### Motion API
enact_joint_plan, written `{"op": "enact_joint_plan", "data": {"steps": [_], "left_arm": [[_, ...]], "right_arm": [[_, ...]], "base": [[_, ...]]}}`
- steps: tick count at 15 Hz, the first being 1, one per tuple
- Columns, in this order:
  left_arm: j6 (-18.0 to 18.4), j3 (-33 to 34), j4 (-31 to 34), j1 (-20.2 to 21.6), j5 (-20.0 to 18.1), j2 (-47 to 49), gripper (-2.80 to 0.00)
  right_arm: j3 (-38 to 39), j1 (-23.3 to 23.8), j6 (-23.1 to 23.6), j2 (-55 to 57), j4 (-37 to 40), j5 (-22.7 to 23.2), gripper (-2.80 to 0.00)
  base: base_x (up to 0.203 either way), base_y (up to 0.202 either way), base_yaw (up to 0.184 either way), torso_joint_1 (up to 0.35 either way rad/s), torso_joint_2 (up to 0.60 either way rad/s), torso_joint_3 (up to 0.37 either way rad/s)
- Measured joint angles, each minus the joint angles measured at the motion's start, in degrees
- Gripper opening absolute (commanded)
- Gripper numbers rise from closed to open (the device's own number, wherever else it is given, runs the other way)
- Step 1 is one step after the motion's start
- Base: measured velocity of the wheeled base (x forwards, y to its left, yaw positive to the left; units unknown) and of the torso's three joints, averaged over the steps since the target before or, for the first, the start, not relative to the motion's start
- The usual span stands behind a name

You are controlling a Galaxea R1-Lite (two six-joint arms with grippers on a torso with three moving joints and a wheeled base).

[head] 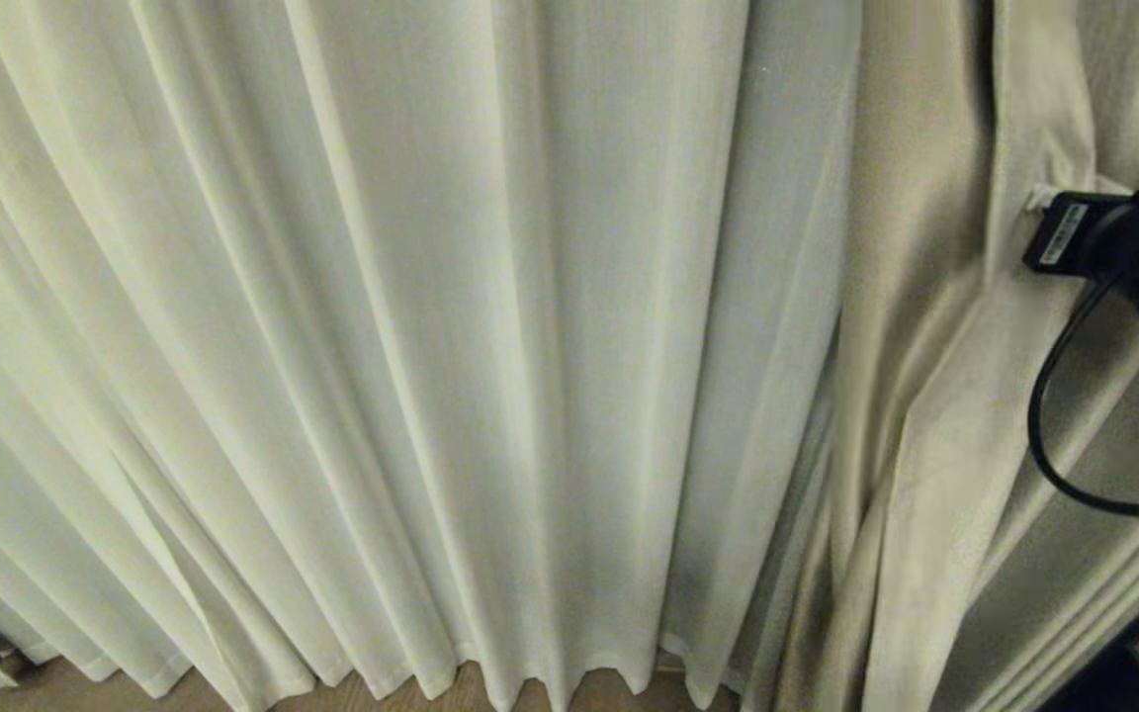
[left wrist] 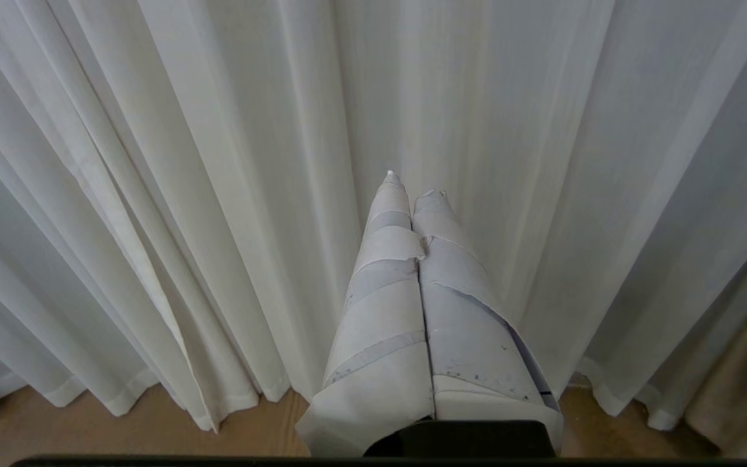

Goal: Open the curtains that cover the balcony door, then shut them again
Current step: Close the outer curtains on both sides

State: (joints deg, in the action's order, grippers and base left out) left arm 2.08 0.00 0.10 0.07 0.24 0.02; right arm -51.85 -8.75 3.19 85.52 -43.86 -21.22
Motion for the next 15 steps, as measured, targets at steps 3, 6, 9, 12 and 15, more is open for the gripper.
{"op": "enact_joint_plan", "data": {"steps": [3,6,9,12,15], "left_arm": [[-0.06,0.00,0.00,0.00,0.00,0.00,-2.80],[-0.04,0.00,0.00,0.00,-0.01,0.00,-2.80],[-0.02,0.00,0.00,0.00,0.00,0.00,-2.80],[-0.02,0.00,0.00,0.00,0.00,0.00,-2.80],[-0.02,0.00,0.00,0.00,0.00,0.00,-2.80]], "right_arm": [[0.35,0.00,0.00,-0.61,0.04,0.79,0.00],[3.59,-0.01,0.17,-2.32,0.21,0.91,0.00],[11.29,0.50,0.18,-7.21,0.94,0.94,0.00],[22.07,2.55,0.16,-14.51,1.34,1.00,0.00],[30.37,3.46,0.11,-21.68,1.45,2.28,0.00]], "base": [[0.000,0.000,0.000,0.000,0.00,0.000],[0.000,0.000,0.000,0.000,0.00,0.000],[0.000,0.000,0.000,0.000,0.00,0.000],[0.000,0.000,0.000,0.000,0.00,0.000],[0.000,0.000,0.000,0.000,0.00,0.000]]}}
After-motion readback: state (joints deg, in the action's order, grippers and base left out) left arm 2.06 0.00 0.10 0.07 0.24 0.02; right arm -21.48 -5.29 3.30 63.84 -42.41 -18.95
